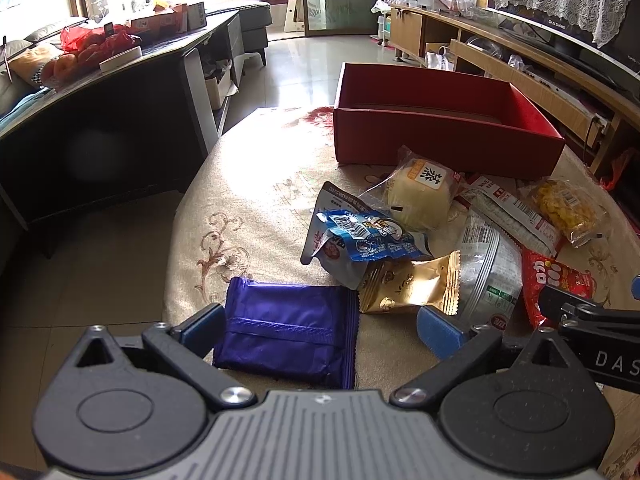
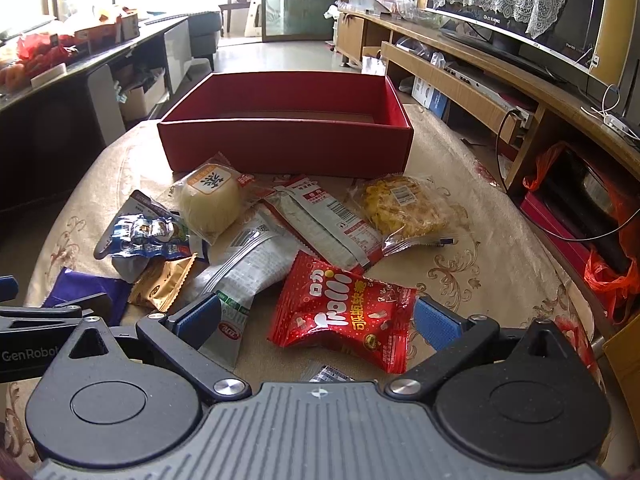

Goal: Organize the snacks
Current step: 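Move the left gripper toward the purple wrapped pastry on the cloth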

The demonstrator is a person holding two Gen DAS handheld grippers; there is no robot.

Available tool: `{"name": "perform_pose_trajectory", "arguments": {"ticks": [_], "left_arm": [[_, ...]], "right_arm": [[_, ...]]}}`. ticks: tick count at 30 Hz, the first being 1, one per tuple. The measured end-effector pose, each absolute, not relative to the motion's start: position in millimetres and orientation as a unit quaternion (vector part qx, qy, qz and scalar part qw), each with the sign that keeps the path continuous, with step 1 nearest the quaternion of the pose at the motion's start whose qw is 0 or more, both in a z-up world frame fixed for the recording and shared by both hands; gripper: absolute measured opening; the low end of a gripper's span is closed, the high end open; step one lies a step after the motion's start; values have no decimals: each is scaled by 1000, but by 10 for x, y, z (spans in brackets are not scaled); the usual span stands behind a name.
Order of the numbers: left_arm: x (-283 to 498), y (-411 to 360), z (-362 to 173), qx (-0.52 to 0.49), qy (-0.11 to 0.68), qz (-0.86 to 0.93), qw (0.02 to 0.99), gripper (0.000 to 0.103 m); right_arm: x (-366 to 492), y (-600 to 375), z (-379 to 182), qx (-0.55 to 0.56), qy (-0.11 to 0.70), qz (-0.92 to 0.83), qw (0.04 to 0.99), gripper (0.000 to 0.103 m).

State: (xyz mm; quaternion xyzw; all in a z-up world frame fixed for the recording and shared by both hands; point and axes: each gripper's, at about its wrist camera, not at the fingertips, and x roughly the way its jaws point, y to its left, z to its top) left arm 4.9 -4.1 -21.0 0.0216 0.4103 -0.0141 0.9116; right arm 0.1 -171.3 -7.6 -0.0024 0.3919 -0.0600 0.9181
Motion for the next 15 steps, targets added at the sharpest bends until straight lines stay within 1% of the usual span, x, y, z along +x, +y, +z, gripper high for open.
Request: {"name": "perform_pose_trajectory", "arguments": {"ticks": [15], "left_arm": [[51, -41, -227, 24, 414, -11, 910, 97]], "right_arm": [[0, -1696, -96, -6, 398, -58, 916, 103]]}}
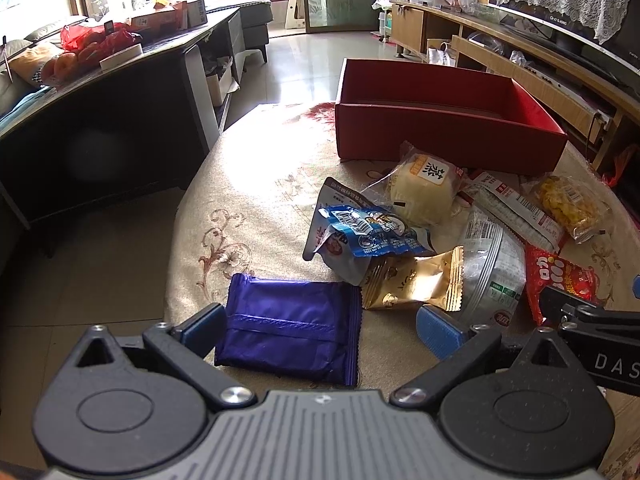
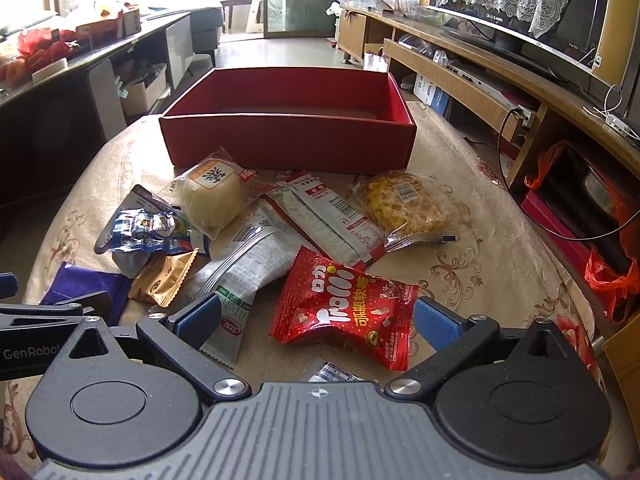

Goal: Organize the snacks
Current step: 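Move the left gripper toward the purple wrapped pastry on the cloth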

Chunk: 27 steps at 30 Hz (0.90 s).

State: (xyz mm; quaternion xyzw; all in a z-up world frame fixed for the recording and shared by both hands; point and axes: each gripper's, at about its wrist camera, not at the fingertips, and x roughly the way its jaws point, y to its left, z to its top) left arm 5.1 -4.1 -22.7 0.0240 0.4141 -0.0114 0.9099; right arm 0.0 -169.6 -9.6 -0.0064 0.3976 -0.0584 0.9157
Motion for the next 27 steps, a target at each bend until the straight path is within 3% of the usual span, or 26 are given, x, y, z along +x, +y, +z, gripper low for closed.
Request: {"name": "perform_pose_trajectory", "arguments": {"ticks": [27], "left_arm": [[37, -43, -239, 26, 416, -13, 909, 93]], "right_arm": [[9, -1693, -116, -6, 402, -57, 914, 103]]}}
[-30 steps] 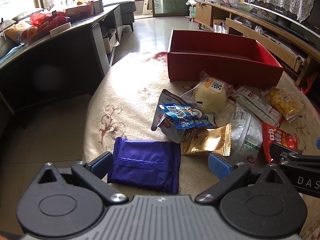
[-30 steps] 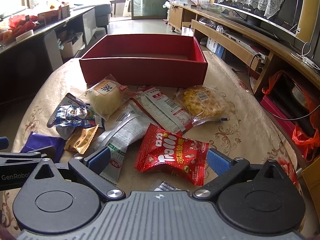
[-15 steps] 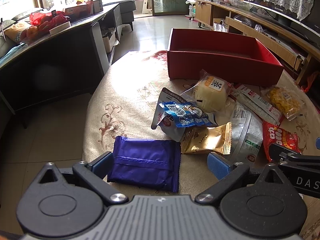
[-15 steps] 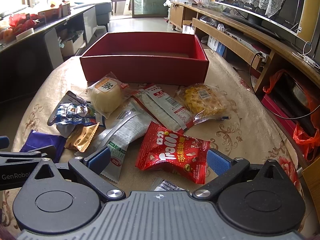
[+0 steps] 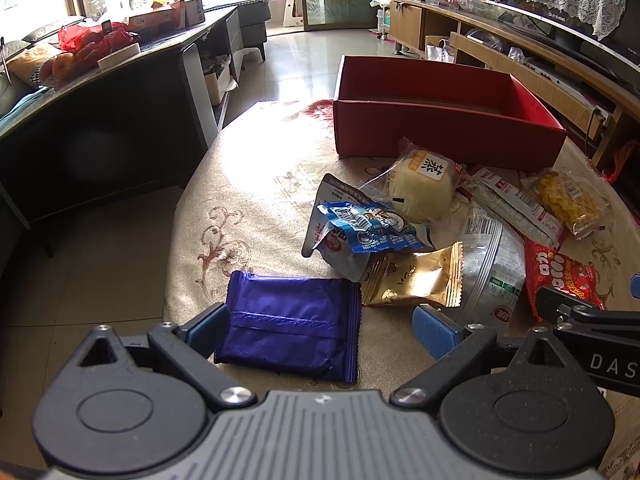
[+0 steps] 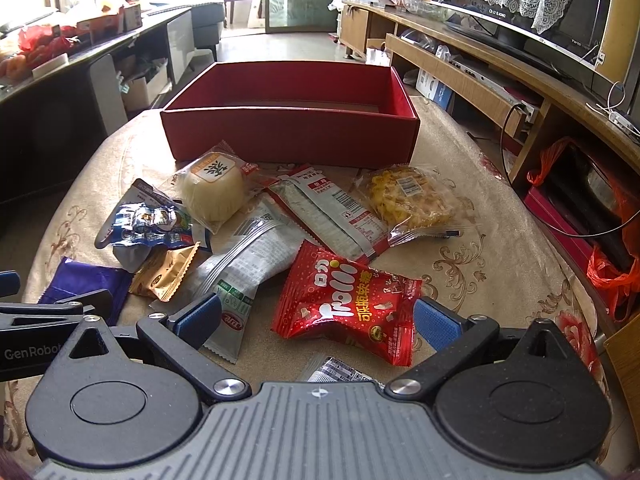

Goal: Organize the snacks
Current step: 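Move the left gripper toward the purple wrapped pastry on the cloth, then grasp the purple pastry with the left gripper while the right gripper approaches the white Kaprons packet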

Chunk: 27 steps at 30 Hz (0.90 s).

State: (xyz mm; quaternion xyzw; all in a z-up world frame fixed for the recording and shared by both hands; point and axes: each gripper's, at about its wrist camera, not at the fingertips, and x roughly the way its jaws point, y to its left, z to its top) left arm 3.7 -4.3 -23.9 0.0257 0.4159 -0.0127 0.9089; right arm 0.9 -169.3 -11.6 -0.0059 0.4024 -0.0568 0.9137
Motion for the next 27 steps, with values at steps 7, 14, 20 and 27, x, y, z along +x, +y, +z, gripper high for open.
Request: {"name": "perform_pose_trajectory", "arguments": {"ticks": [7, 14, 20, 27], "left_arm": [[28, -33, -254, 26, 417, -15, 908, 91], [7, 67, -320, 25, 427, -13, 904, 90], [50, 219, -310, 21, 429, -28, 903, 92], [273, 348, -385, 16, 468, -60, 882, 92]], "right_arm": [[6, -1669, -148, -6, 406, -54, 912, 103], [32, -1573, -188, -19, 419, -42, 907, 103], [74, -1541, -203, -9, 433, -24, 901, 103], [108, -1596, -194, 0, 437, -27, 899, 103]]}}
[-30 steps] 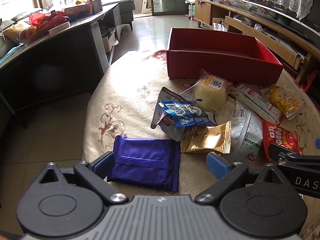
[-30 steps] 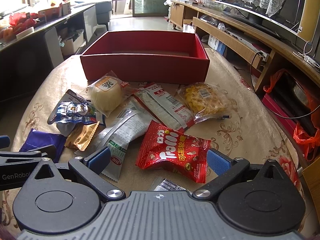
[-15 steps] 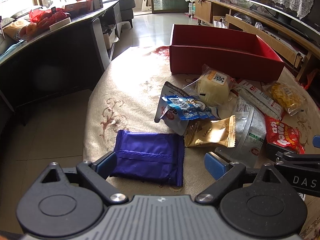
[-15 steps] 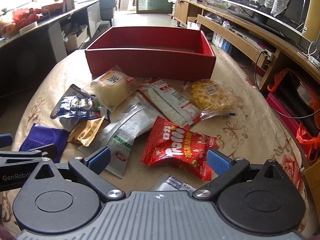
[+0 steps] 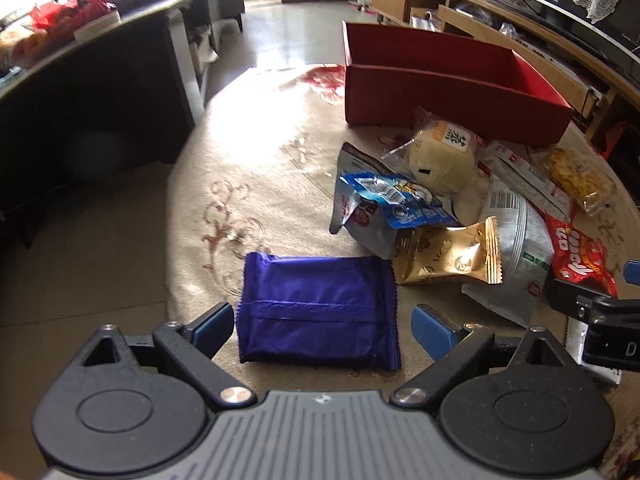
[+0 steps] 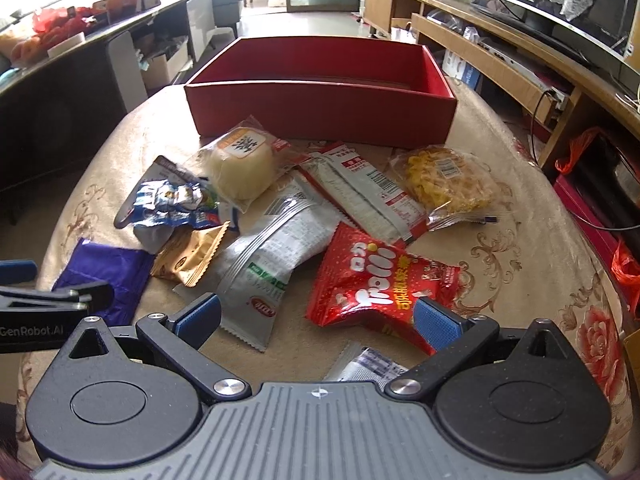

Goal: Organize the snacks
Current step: 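Grasp the purple pastry with the left gripper while the right gripper approaches the white Kaprons packet, then grasp the white Kaprons wafer packet with the right gripper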

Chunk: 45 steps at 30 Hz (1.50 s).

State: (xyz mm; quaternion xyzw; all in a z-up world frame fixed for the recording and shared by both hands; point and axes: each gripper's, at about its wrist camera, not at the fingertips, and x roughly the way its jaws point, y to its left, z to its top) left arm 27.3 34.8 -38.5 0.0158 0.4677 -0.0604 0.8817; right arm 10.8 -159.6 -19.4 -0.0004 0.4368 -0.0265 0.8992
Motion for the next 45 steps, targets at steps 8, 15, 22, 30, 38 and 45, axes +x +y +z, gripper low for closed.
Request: {"name": "perform_pose_trajectory", "arguments": {"ticks": [8, 15, 22, 30, 38, 45], "left_arm": [[526, 261, -675, 35, 503, -44, 862, 101], [444, 317, -662, 9, 501, -46, 864, 92], [140, 266, -557, 0, 503, -68, 861, 73], [63, 266, -432, -40, 503, -87, 859, 72], [67, 251, -310, -59, 491, -123, 860, 72], [55, 231, -343, -57, 496, -134, 856, 72]], "right_arm": [[126, -1699, -216, 13, 445, -31, 895, 103], [125, -1766, -234, 23, 455, -27, 890, 103], [73, -1786, -114, 24, 437, -15, 899, 100], [-23, -1977, -14, 19, 426, -34, 904, 99], [-70, -2289, -175, 61, 470, -84, 877, 99], [18, -2033, -482, 36, 510, -75, 856, 99]]}}
